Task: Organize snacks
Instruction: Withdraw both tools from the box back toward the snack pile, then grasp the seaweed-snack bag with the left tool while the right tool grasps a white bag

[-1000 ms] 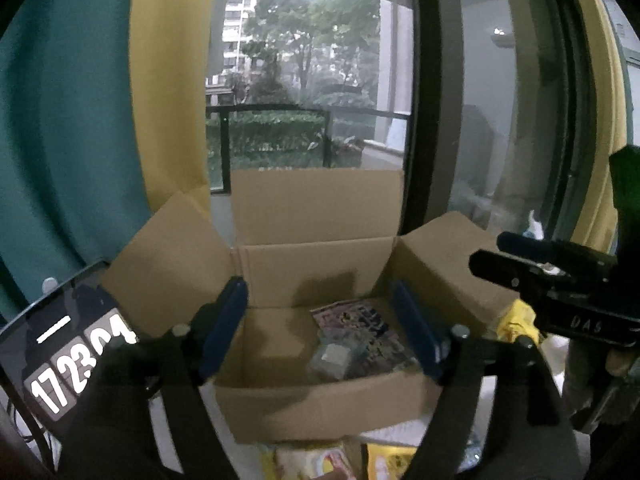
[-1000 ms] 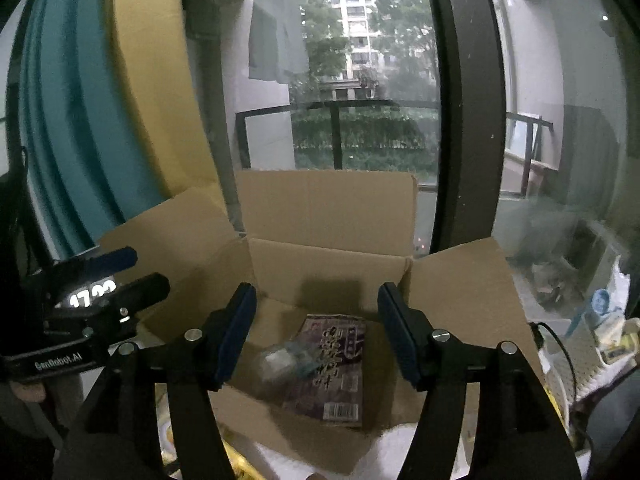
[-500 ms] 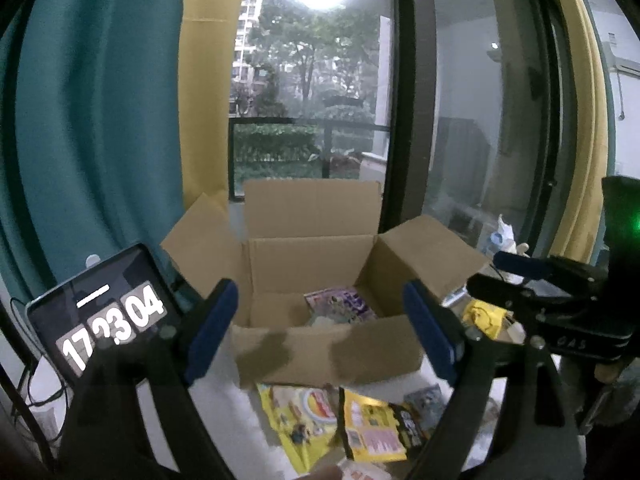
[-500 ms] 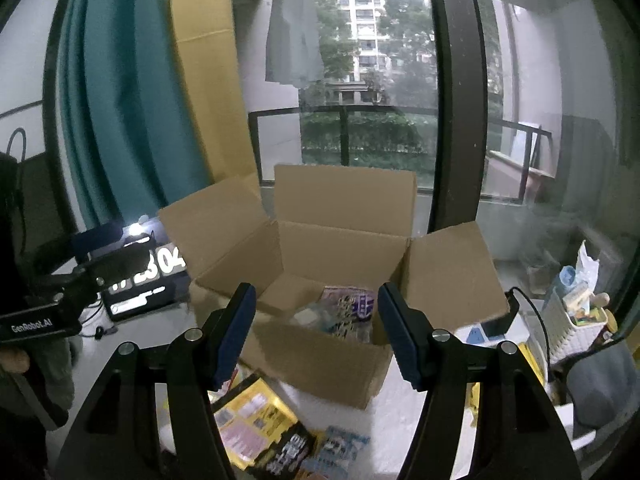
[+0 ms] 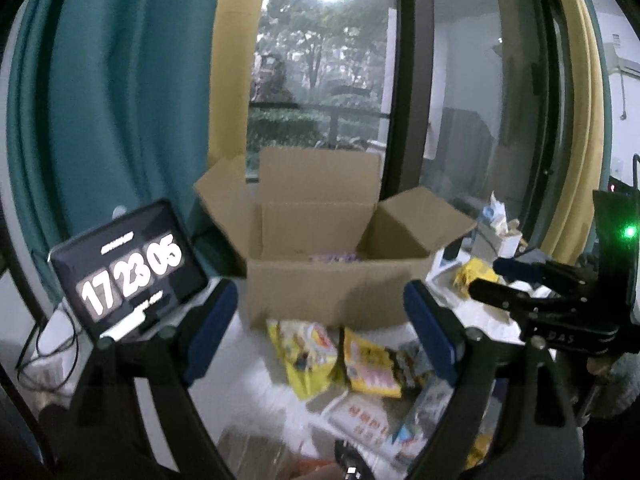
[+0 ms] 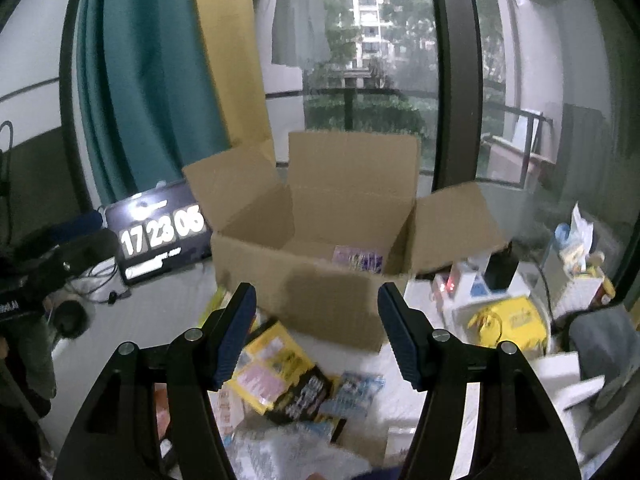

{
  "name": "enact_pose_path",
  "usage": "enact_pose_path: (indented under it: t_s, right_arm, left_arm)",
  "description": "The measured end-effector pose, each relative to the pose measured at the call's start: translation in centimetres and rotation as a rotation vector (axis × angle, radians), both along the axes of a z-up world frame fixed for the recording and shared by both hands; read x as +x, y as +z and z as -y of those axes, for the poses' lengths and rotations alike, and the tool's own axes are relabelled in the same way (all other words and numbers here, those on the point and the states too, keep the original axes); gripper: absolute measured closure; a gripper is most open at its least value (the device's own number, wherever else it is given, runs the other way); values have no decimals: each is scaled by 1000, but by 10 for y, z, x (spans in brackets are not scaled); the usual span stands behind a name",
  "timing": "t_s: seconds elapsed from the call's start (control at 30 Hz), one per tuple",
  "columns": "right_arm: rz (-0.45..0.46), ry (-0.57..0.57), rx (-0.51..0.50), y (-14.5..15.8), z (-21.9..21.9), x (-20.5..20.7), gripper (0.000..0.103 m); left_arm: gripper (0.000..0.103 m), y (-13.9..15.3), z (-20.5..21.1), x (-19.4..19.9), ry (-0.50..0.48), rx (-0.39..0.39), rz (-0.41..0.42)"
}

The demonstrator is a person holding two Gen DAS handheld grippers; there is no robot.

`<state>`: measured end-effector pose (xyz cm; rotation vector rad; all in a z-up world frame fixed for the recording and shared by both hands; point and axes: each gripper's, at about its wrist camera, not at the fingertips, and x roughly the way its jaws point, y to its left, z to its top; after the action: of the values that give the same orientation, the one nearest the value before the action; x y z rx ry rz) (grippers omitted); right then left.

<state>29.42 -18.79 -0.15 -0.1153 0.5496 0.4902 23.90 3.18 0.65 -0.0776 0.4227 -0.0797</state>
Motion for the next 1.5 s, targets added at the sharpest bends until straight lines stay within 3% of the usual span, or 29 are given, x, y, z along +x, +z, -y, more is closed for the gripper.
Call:
enact_pose_path:
  t_s: [0.17, 0.43, 0.83, 1.13, 1.27, 1.33, 1.4, 1.47, 1.5]
  right_arm:
    - [-56, 9, 5, -21, 9, -16, 36]
    - [-155, 25, 17, -60, 22, -33, 20]
    - [-306, 34, 111, -103, 24, -28, 17]
    - [-380, -10, -51, -137, -1, -14, 17]
    - [-370, -21, -106, -141, -8, -10, 17]
    - [-361, -16, -112, -143, -9, -10, 25]
    - [-371, -19, -129, -147, -10, -8, 45]
    - [-364, -8, -125, -146, -11, -9, 51]
    - [-367, -3, -117, -145, -10, -9, 72]
  left_arm:
    - [17, -31, -12, -16, 28, -2, -78]
    - [17, -91, -38, -38, 79, -41, -230]
    - [16, -150, -62, -34, 71, -127, -383]
    - [10, -176, -56, -13, 81, -46, -471]
    - [9, -180, -61, -11, 77, -70, -480]
    - [10, -180, -60, -10, 72, -65, -477]
    - [17, -180, -59, -11, 67, -65, -471]
    - [22, -178, -56, -14, 57, -61, -457]
    - [24, -177, -55, -14, 57, -58, -453]
